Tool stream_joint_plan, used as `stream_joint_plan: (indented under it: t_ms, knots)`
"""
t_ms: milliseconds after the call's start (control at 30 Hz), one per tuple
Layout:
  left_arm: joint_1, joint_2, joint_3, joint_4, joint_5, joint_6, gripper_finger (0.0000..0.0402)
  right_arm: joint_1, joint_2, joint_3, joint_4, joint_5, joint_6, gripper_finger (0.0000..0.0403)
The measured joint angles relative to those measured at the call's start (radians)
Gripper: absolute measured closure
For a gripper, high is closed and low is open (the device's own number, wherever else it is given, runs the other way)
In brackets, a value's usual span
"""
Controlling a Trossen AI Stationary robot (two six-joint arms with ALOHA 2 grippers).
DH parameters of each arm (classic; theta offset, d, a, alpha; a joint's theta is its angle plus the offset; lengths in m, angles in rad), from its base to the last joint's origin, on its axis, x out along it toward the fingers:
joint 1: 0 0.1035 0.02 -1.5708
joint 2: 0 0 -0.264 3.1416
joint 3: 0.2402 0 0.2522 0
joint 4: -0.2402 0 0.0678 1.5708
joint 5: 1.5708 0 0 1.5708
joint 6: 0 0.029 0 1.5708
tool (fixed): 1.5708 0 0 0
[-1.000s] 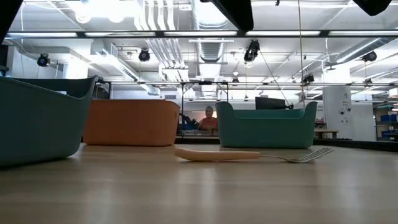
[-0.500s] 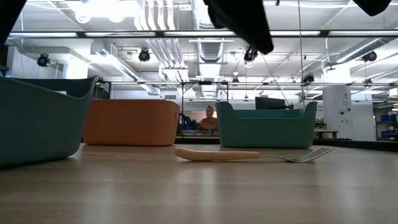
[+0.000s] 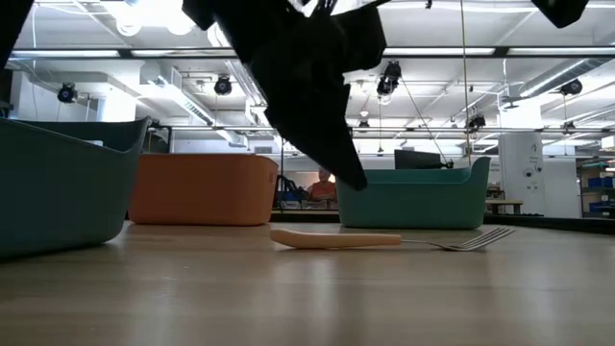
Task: Sort silverware by color (type)
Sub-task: Put the orange fork into the blue-green bin
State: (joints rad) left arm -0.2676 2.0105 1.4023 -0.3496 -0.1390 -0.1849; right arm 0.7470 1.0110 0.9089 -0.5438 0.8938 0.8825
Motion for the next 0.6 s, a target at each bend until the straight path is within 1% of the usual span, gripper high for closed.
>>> stream_joint_plan:
  t_ms: [100,167,300,333,467,533,600]
  knots:
    - [0.005,-0.001,-0.040,0.068,-0.004,-0.009,0.0401,-0.048,-0.021,0.000,0.001,-0.003,-0.011,0.0394]
    - [0.012,-0.001,-0.045,0.073,-0.018,-0.009,0.0401,-0.083,-0.035,0.000,0.002,-0.005,-0.031,0.0394]
    - [0.035,-0.003,-0.054,0.113,-0.024,0.038,0.0399,-0.150,-0.062,0.000,0.002,-0.039,-0.084,0.0394]
    - [0.042,-0.003,-0.060,0.120,-0.017,0.048,0.0397,-0.167,-0.068,0.000,0.002,-0.053,-0.095,0.0394]
    - [0.075,-0.003,-0.102,0.192,0.063,0.054,0.0377,-0.223,-0.083,0.000,0.002,-0.087,-0.123,0.0394]
    - [0.088,-0.003,-0.122,0.218,0.096,0.053,0.0363,-0.243,-0.083,0.000,0.000,-0.091,-0.125,0.0394]
    - [0.094,-0.003,-0.131,0.239,0.105,0.055,0.0344,-0.260,-0.083,0.000,0.000,-0.107,-0.127,0.0394]
